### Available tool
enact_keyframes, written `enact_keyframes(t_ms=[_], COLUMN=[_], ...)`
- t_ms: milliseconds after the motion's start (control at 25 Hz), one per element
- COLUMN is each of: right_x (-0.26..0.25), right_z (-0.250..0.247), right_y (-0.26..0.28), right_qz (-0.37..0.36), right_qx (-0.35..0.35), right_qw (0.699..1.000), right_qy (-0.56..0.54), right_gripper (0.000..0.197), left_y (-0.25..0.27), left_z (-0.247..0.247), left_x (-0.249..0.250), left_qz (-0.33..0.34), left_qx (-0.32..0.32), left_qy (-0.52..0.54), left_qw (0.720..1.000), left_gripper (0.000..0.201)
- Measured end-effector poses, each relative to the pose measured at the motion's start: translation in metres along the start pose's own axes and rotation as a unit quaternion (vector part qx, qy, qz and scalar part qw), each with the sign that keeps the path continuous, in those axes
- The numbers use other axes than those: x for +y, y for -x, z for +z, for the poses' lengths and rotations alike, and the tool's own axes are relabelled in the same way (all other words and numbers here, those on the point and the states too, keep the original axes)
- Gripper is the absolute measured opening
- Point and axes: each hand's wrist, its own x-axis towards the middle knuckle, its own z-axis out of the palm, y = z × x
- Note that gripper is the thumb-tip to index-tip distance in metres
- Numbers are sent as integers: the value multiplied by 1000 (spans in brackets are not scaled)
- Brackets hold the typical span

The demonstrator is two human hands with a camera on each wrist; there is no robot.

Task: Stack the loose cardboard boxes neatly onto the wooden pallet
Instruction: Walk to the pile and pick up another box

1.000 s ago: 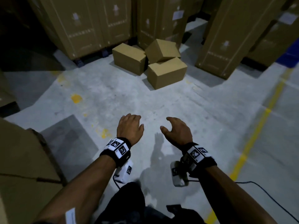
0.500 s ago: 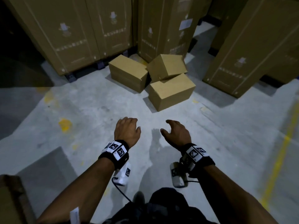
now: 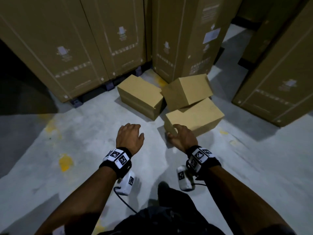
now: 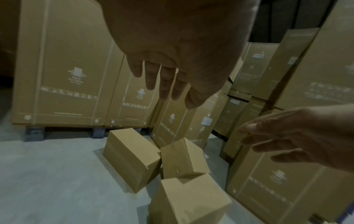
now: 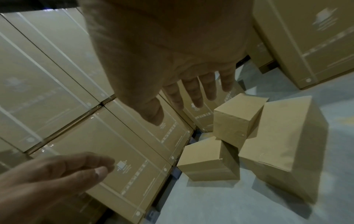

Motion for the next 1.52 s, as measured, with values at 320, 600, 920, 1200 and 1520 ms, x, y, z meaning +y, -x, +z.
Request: enact_keyframes(t_ms=[320, 600, 920, 1200, 1520], right_x=[-54, -61, -74, -27, -5], right_z=[-56, -62, -89, -114, -141], right_y=[-188, -322, -387, -458, -563], right_qz=[16, 161, 322, 368, 407], right_qx=[-1, 41, 94, 119, 89], right_qw=[1000, 984, 933, 898, 862], right_qy=[9, -57, -127, -209, -288], right_gripper=[49, 53, 58, 55, 55], left_y=[-203, -401, -559, -662, -771], left_z=[-22, -2, -5, 28, 61], left_x=[-24, -37, -12, 24, 25], left_qz=[-4, 111, 206, 103, -28], left_qx=[0, -68, -173, -277, -316], left_qy=[-3, 24, 16, 91, 170], left_qw=[1000, 991, 963, 951, 933], left_gripper=[41, 41, 45, 41, 42])
